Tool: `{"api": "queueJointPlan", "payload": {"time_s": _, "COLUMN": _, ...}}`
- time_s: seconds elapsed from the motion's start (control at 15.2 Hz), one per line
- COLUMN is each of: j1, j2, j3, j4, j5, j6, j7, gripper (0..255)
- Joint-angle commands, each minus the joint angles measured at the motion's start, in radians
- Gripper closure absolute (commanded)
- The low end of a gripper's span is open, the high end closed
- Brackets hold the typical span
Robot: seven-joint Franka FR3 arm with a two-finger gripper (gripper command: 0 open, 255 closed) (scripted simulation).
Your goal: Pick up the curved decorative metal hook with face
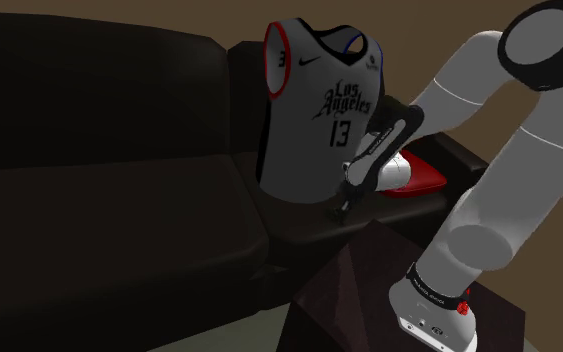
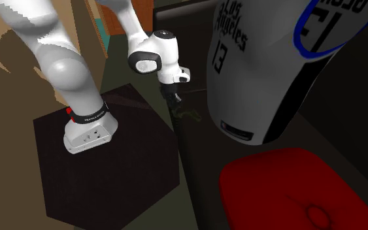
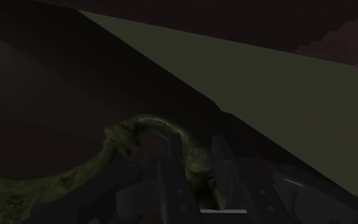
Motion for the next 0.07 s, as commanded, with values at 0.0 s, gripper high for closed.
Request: {"api": "queueJointPlan", "payload": {"time_s": 0.0, "j1": -0.010, "j2": -0.014, "j3": 0.001, "j4": -0.004, "j5": -0.033, "j6": -0.010, "j7": 0.023, "gripper": 255}}
